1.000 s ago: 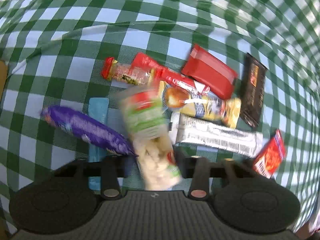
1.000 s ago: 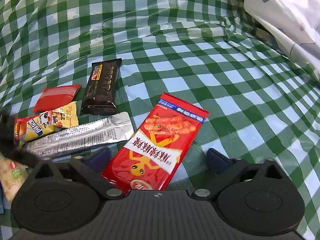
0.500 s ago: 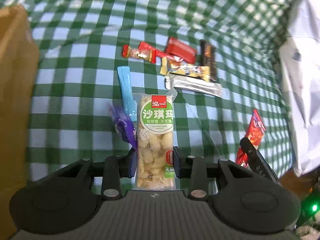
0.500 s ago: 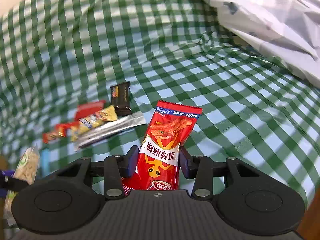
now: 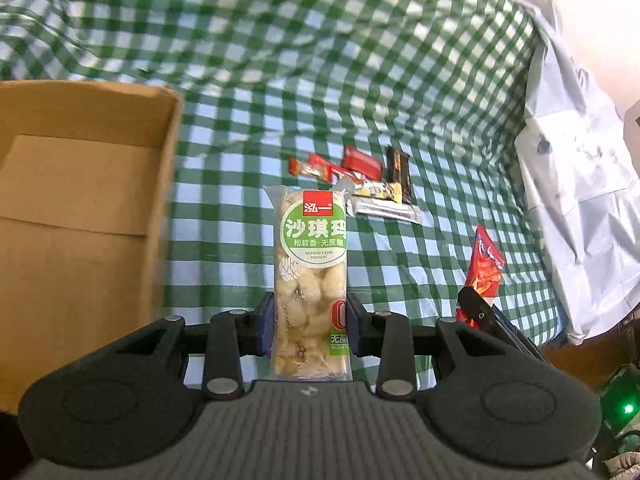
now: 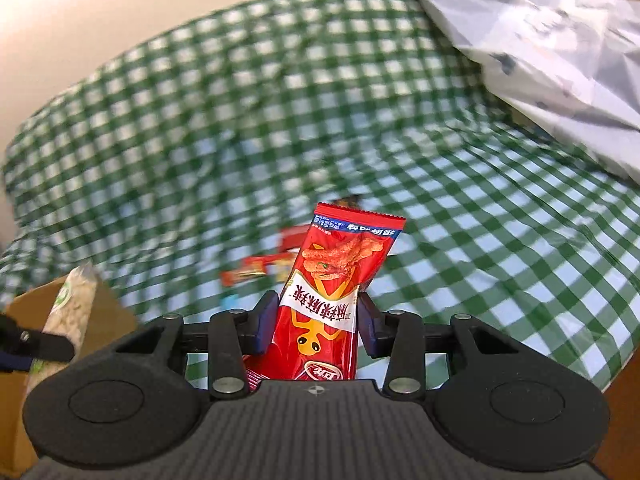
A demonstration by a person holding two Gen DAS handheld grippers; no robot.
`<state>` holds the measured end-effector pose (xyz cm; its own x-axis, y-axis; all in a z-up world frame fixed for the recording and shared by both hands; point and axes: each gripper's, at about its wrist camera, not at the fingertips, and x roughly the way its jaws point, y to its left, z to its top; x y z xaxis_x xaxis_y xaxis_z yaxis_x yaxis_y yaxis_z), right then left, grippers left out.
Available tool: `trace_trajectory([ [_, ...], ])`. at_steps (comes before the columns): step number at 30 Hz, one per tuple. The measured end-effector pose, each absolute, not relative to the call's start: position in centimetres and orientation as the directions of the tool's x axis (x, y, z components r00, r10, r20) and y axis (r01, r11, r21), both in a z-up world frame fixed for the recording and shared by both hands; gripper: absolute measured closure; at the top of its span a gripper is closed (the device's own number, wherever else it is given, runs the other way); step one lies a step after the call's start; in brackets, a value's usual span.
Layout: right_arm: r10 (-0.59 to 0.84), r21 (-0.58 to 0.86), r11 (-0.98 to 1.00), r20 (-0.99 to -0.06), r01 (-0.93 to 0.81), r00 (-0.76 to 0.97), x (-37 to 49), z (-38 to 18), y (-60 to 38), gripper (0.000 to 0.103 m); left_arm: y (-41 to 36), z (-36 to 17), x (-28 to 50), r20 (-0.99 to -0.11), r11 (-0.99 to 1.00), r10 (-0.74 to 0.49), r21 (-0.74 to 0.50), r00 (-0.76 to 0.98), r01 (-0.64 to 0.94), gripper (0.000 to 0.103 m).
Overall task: Organize snacks
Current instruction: 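Carry both held snack bags over the cardboard box and lower them inside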
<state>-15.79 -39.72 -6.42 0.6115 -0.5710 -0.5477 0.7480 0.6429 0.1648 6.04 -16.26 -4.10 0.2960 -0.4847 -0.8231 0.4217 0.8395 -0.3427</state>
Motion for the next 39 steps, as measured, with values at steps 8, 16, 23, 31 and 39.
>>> trace_trajectory([
  [8, -0.441, 0.200, 0.760, -0.541, 0.619, 0.716, -14.8, -3.8, -30.4, 0.060, -6.4, -1.0, 3.3, -0.808, 0.872, -0.459, -0.331, 0.370, 0.360, 0.063],
  [16, -0.276, 0.204, 0.866, -0.567, 0.456, 0.777, -12.4, -2.3, -19.8, 0.060, 3.4, -0.1, -0.2, -0.791, 0.907, -0.411, -0.305, 0.453, 0.290, 0.063],
  [23, -0.208, 0.166, 0.913, -0.595, 0.372, 0.776, -11.8, -1.8, -12.6, 0.060, 9.0, 0.1, -3.1, -0.755, 0.905, -0.421, -0.317, 0.503, 0.283, 0.063],
  [31, -0.217, 0.116, 0.928, -0.607, 0.354, 0.765, -12.1, -1.6, -8.4, 0.060, 11.7, 0.6, -5.4, -0.721, 0.893, -0.449, -0.345, 0.528, 0.289, 0.064],
  [39, -0.229, 0.074, 0.939, -0.594, 0.337, 0.771, -12.5, -1.0, -7.2, 0.060, 12.9, 0.9, -6.4, -0.700, 0.886, -0.463, -0.358, 0.543, 0.294, 0.063],
])
